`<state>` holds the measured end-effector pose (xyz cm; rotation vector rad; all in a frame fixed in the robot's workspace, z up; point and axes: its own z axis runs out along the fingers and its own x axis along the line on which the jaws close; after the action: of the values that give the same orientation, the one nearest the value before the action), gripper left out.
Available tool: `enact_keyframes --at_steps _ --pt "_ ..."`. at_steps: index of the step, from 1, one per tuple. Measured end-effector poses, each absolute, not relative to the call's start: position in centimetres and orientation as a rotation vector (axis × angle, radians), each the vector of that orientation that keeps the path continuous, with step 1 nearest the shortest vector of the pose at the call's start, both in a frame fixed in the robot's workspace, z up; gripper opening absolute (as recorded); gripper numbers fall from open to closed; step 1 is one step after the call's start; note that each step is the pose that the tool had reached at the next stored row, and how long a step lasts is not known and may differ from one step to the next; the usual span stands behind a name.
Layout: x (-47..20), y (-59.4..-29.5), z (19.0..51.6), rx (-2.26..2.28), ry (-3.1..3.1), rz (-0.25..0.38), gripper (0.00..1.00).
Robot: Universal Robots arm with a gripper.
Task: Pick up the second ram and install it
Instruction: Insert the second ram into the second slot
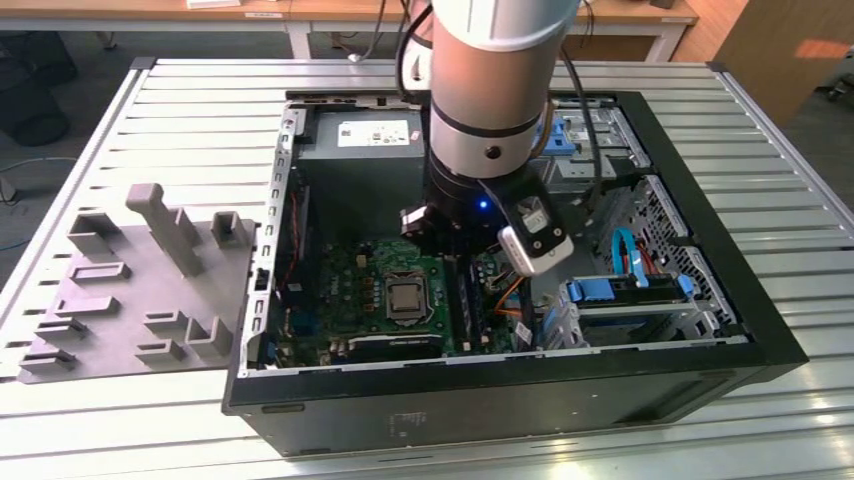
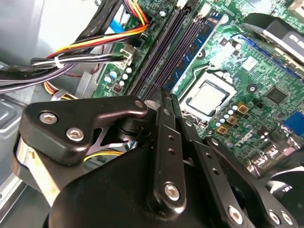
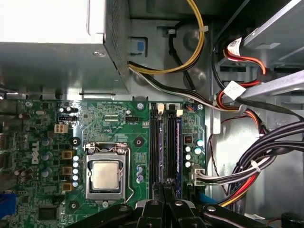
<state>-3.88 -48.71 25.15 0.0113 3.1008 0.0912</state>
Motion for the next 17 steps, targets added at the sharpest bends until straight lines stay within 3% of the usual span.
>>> enact_keyframes --at_steps 17 --pt "-3.8 -48.2 23.9 0.011 3.101 0.092 0.11"
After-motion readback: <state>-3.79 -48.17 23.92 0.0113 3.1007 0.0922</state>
